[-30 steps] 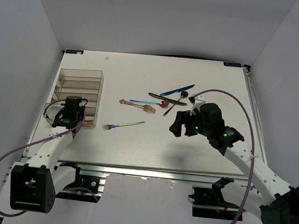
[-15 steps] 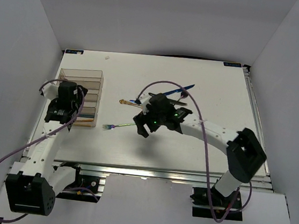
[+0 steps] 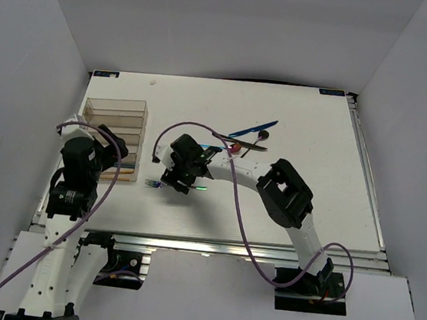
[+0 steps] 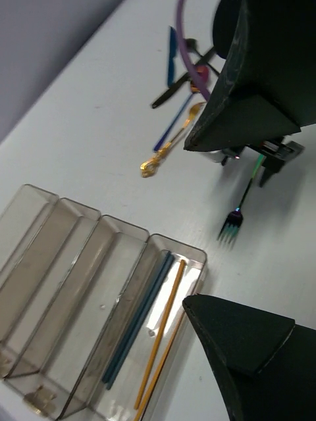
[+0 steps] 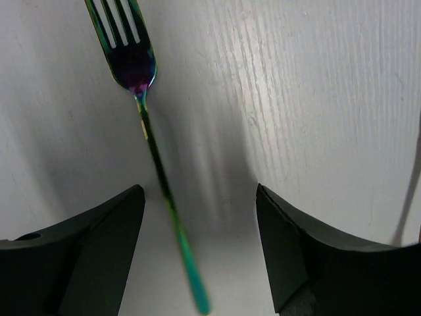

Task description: Sort the eating utensils into containers

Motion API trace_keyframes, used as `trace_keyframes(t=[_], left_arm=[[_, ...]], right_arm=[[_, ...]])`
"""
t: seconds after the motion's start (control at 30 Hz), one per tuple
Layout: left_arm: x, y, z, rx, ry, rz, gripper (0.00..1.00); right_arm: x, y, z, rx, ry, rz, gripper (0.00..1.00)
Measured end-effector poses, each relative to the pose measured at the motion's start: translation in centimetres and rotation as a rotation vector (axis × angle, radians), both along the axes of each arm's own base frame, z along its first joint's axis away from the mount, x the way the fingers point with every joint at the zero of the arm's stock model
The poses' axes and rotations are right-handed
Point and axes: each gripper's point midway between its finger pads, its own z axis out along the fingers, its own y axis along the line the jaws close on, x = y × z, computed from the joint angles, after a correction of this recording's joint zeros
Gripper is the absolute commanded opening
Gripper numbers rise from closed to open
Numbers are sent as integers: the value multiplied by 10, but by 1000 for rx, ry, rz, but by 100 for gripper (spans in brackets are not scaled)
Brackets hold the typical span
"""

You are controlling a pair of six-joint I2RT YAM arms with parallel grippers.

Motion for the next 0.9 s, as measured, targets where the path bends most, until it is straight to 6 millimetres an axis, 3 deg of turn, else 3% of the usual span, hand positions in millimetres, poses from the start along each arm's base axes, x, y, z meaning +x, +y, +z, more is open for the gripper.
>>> trace_keyframes(t=[0.17,0.3,0.37,0.4,0.43,0.53,0.63,0.77,0.9], left_arm=[[-2,-16,-17,7,58,-110,98],[-5,-22,-16,7,46,-151,98],[-6,-23,-14,6,39,-159,98],[-6,-24,-13,5,36,-165,98],[-7,-25,-13,4,33,-169,98],[-7,-30,-13,-14,33,-193,98],[-6,-44,-16,-82,20,-237,98],[-6,-66,-53,-239,44,-285,98],[-11,-81,-87,-404,99,-276,98]], right_arm=[[-2,8,-1,12,4,71,66],[-6,10,-2,19,15,111,30],[-9,10,-3,22,27,118,19],[-9,11,-3,24,30,120,7],[-10,11,-4,25,33,122,2],[-11,10,-4,46,25,112,0],[-17,-4,-3,57,25,69,0],[-29,-30,3,50,64,-64,0],[-25,-27,42,148,76,-186,0]])
